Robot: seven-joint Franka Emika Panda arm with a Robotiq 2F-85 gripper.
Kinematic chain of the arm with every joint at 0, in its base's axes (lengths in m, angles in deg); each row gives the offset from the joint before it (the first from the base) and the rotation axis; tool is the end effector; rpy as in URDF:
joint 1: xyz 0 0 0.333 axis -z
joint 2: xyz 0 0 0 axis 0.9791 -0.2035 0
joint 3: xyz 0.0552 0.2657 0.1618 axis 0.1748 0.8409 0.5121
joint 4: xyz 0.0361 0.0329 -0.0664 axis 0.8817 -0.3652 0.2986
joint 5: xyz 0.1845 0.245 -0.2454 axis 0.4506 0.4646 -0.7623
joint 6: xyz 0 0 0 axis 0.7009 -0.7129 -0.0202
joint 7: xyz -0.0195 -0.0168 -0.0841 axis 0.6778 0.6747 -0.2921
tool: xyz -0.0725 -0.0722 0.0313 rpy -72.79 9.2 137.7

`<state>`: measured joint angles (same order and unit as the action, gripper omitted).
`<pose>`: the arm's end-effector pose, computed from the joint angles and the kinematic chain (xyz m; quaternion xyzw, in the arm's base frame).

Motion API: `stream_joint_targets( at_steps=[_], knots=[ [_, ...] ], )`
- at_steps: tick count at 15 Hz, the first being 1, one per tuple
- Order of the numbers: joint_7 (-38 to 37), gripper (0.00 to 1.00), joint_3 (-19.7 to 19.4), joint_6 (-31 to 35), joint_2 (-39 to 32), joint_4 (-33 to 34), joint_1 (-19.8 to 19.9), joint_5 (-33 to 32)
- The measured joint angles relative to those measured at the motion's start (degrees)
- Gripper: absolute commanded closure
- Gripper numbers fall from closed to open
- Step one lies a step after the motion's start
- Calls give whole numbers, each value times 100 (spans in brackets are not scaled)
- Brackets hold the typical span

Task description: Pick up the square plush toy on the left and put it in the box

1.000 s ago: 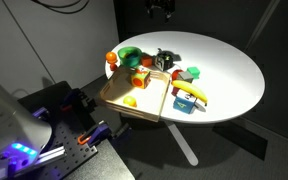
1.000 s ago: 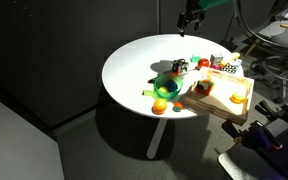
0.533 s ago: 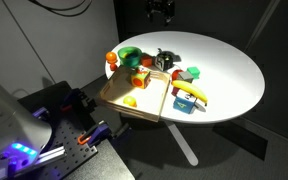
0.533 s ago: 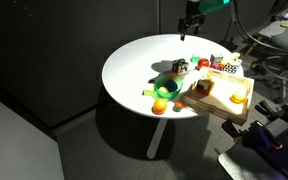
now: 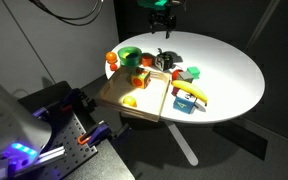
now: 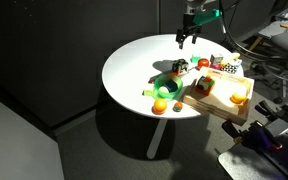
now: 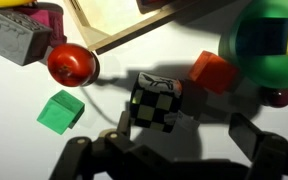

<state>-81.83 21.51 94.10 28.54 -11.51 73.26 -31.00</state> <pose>0.6692 0.0700 0.2854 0.9992 0.0383 -0.0066 0.0074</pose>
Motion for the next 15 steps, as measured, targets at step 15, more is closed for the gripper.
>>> stream_joint_targets(
  at_steps=[15],
  knots=[
    [-216, 0, -193, 2, -1373, 1190, -112, -55]
  ],
)
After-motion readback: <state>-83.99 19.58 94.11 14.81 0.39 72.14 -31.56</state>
